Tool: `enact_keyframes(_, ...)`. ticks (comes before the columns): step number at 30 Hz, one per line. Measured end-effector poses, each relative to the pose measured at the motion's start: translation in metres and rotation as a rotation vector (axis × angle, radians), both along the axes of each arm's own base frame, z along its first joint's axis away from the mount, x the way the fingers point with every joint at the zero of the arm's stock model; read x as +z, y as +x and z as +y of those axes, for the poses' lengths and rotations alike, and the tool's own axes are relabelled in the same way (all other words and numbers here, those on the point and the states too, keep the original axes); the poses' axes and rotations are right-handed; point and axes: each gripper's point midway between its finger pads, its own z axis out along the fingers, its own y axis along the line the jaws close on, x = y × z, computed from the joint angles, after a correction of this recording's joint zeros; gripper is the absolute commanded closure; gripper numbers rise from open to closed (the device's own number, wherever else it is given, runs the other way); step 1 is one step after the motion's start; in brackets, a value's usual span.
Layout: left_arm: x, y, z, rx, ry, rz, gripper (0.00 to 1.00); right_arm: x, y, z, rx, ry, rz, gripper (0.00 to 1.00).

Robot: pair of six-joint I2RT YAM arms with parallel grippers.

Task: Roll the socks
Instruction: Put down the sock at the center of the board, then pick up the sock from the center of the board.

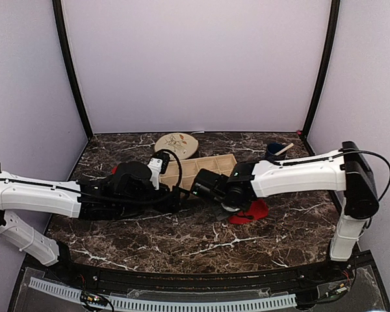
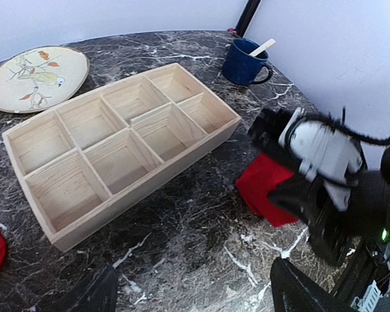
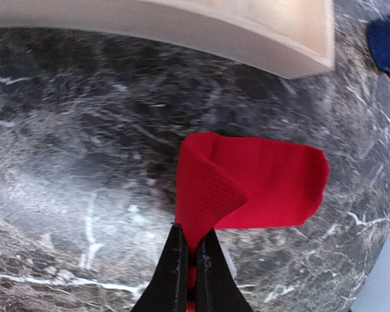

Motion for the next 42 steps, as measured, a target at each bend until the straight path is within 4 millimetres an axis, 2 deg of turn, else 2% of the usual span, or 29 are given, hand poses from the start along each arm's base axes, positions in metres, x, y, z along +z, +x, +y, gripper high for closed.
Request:
enact_keyframes(4, -0.002, 0.001, 0.018, 0.062, 0.013, 0.006, 0.16, -0.025, -0.018, 0.052, 0.114, -0.022, 0.029, 0.86)
enact_keyframes(6, -0.004, 0.001, 0.027, 0.092, 0.027, 0.007, 0.15, -0.032, -0.028, 0.07, 0.158, -0.015, 0.041, 0.79)
enact_keyframes(11, -0.009, 0.002, 0.043, 0.154, 0.045, 0.015, 0.14, -0.028, -0.043, 0.093, 0.212, 0.05, 0.05, 0.65)
enact_keyframes(17, -0.012, 0.004, 0.047, 0.18, 0.058, 0.016, 0.13, -0.006, -0.047, 0.095, 0.213, 0.167, 0.039, 0.58)
enact_keyframes(20, -0.021, 0.005, 0.046, 0.179, 0.082, 0.024, 0.13, -0.004, -0.051, 0.09, 0.212, 0.197, 0.044, 0.55)
enact_keyframes(28, -0.046, 0.005, 0.041, 0.137, 0.153, 0.055, 0.15, -0.037, -0.064, 0.083, 0.244, 0.226, 0.097, 0.53)
enact_keyframes(35, -0.052, 0.015, 0.045, 0.138, 0.106, 0.104, 0.19, -0.04, -0.063, 0.099, 0.282, 0.271, 0.086, 0.56)
enact_keyframes(42, -0.058, 0.013, 0.041, 0.112, 0.091, 0.132, 0.2, -0.058, -0.063, 0.101, 0.287, 0.237, 0.103, 0.61)
